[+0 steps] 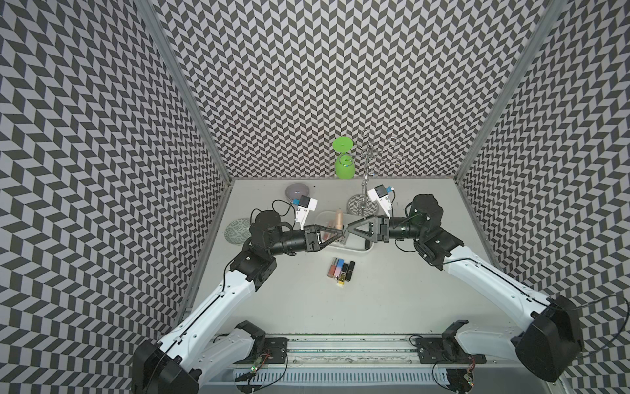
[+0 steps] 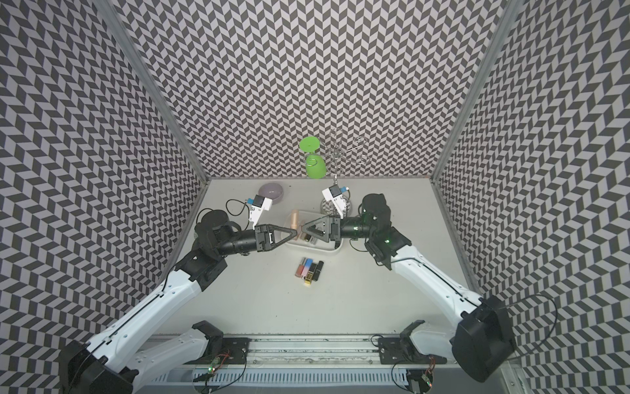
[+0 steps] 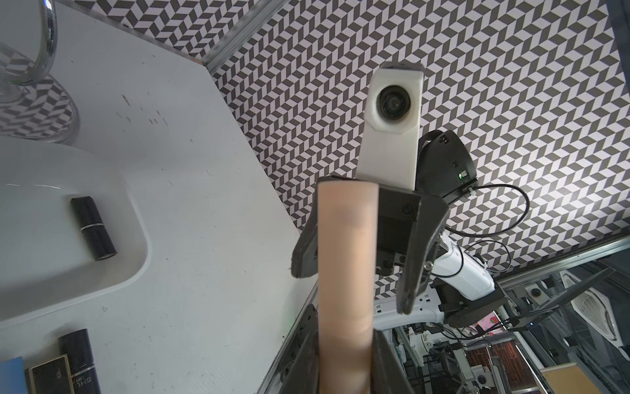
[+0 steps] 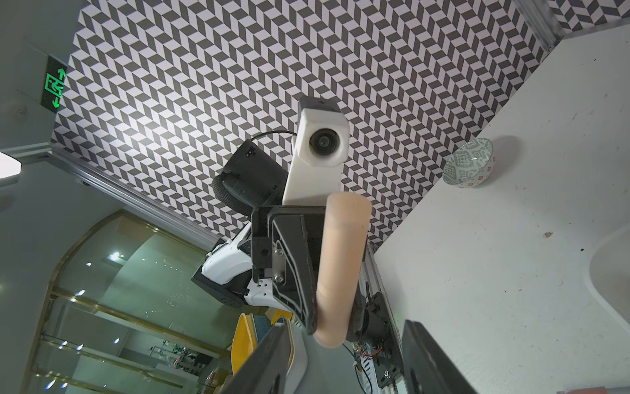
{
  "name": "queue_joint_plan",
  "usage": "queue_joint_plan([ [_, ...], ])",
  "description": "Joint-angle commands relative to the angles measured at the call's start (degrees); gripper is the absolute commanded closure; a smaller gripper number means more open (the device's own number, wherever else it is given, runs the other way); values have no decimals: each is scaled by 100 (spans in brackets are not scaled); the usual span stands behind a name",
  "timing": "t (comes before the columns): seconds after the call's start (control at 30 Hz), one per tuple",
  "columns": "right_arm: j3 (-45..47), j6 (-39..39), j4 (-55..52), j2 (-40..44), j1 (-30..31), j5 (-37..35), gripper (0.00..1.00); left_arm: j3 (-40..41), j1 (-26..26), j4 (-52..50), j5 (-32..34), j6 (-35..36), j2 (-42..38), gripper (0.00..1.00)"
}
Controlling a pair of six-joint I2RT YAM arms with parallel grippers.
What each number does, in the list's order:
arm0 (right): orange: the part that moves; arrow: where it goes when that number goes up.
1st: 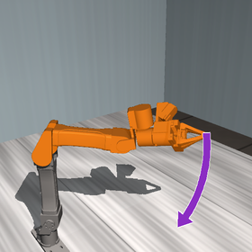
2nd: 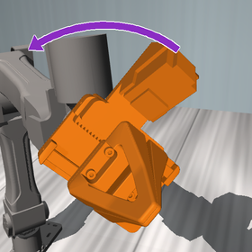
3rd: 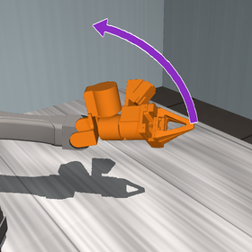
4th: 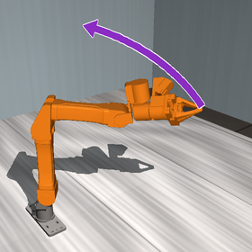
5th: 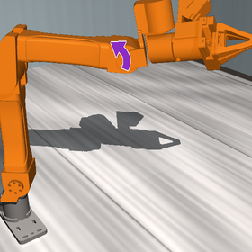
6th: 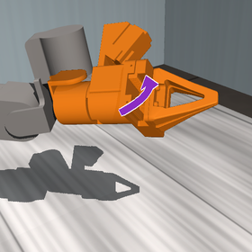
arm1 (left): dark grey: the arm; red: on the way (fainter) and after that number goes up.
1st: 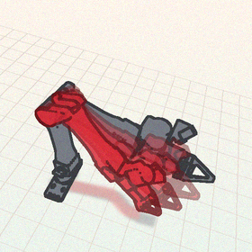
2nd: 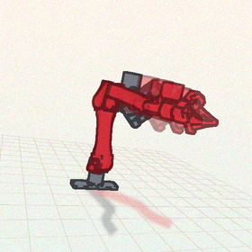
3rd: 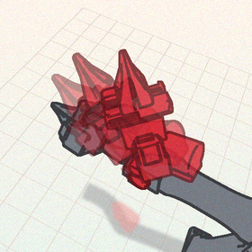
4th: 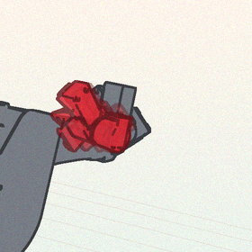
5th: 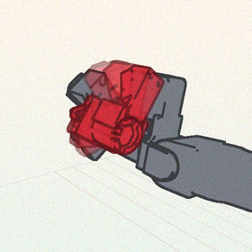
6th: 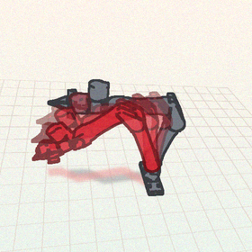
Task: Put the lipstick into the storage box
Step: Pick up the lipstick at the center of the board.
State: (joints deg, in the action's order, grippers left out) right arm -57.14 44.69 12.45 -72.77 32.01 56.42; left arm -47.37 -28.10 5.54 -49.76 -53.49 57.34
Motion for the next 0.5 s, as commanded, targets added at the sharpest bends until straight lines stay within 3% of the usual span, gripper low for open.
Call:
queue_joint_plan([
  [0.0, -349, 29, 339, -80, 144, -78, 42, 105, -31, 359, -175, -118, -178, 75],
  [0.47, -576, -65, 218, -366, 383, -136, 43, 104, -85, 518, -140, -209, -180, 75],
])
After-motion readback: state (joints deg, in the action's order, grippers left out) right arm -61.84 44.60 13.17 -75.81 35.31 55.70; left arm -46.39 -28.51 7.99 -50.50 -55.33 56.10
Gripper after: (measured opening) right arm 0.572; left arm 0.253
